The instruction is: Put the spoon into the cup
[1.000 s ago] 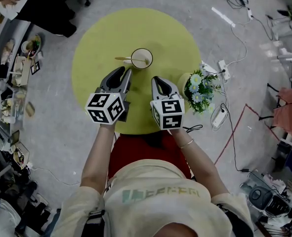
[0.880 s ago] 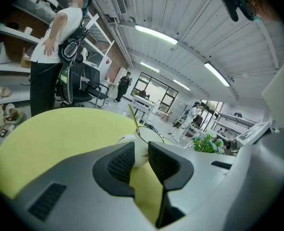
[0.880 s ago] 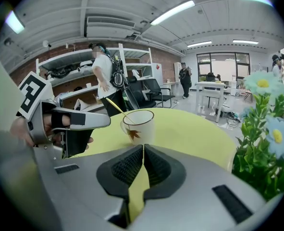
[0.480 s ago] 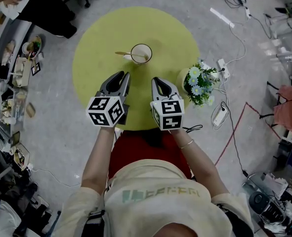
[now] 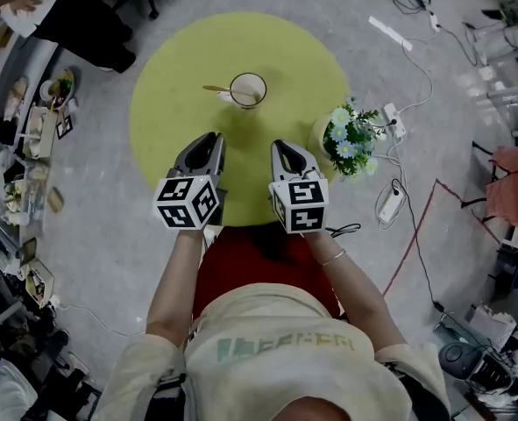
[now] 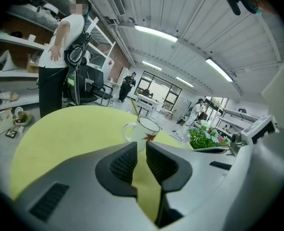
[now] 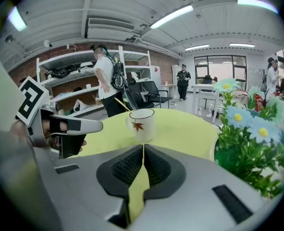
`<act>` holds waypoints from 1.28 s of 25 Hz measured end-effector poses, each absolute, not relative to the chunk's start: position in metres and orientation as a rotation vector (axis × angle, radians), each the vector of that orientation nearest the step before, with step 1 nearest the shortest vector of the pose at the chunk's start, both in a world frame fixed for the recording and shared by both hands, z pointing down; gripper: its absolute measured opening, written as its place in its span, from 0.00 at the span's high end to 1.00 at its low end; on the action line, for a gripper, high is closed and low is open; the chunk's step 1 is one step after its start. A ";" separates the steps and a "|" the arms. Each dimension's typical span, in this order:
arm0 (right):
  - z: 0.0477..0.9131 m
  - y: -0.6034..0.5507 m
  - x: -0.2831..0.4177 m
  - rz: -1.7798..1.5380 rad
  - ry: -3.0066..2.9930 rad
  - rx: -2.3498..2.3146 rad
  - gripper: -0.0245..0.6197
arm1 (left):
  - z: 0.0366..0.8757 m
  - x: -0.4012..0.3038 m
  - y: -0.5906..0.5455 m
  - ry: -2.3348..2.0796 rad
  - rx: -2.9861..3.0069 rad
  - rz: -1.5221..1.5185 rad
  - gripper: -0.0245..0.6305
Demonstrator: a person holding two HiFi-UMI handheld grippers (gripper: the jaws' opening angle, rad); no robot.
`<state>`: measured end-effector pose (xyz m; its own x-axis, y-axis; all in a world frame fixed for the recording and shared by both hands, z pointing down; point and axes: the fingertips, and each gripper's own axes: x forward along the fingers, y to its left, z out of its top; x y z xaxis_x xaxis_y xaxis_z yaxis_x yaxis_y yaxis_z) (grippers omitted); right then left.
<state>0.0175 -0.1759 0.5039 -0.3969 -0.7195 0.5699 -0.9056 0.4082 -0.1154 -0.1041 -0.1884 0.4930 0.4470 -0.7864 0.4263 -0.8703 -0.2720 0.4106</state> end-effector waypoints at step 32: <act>0.459 -0.114 0.040 0.502 -2.307 1.525 0.90 | 0.456 -0.107 -0.112 -1.470 2.238 0.221 0.91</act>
